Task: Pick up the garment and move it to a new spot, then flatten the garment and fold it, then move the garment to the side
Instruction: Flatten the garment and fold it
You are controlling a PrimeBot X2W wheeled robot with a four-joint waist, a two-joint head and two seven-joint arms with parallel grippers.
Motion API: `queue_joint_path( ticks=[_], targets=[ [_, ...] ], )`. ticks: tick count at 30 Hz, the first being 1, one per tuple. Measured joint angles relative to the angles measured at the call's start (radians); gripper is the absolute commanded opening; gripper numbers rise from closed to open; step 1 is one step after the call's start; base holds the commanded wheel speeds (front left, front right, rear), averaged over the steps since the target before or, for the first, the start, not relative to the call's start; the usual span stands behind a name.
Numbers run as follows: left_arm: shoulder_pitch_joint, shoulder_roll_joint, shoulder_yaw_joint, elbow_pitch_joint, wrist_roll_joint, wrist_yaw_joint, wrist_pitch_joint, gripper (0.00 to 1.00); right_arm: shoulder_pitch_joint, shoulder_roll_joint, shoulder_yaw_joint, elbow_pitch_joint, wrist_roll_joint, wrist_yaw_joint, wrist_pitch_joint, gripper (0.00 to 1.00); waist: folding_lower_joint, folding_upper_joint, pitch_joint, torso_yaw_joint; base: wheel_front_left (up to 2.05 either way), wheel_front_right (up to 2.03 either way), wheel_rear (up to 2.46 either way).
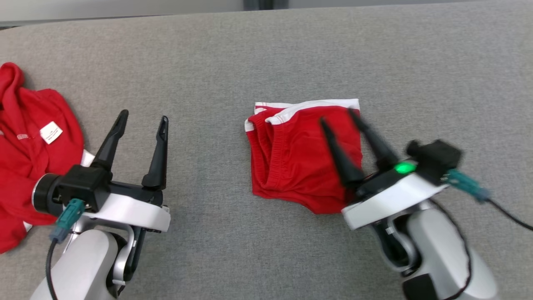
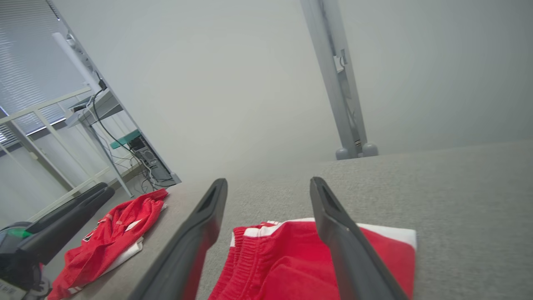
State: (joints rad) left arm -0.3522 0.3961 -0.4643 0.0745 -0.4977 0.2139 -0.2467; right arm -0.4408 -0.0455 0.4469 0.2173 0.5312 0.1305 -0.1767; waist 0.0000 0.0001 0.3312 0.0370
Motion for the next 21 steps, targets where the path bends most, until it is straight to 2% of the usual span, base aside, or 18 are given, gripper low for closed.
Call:
queue_joint_path(
  ticks=[1,4,9,12,21],
  targets=[
    [0.007,0.006,0.015,-0.011,-0.003,0.01,0.0,1.0,0.015,0.0,-0.086,-0.035,-0.049,0.0,-0.011,1.0,0.0,0.0,-0.004,-0.012,0.0,0.0,0.0],
    [0.03,0.019,0.031,-0.03,-0.004,0.026,-0.001,1.0,0.048,0.0,-0.208,-0.086,-0.137,0.0,-0.018,1.0,0.0,0.0,-0.014,-0.025,0.0,0.0,0.0],
    [0.06,0.036,0.05,-0.062,-0.004,0.048,-0.002,1.0,0.126,-0.003,-0.364,-0.159,-0.253,0.0,0.025,1.0,0.0,0.0,-0.031,-0.034,0.0,0.0,0.0],
    [0.081,0.044,0.06,-0.074,-0.005,0.062,-0.002,1.0,0.176,-0.002,-0.413,-0.19,-0.293,0.0,0.056,1.0,0.0,0.0,-0.043,-0.035,0.0,0.0,0.0],
    [0.14,0.058,0.066,-0.108,-0.014,0.088,0.0,1.0,0.265,-0.002,-0.446,-0.233,-0.316,0.0,0.096,1.0,0.0,0.0,-0.065,-0.038,0.0,0.0,0.0]
  ],
)
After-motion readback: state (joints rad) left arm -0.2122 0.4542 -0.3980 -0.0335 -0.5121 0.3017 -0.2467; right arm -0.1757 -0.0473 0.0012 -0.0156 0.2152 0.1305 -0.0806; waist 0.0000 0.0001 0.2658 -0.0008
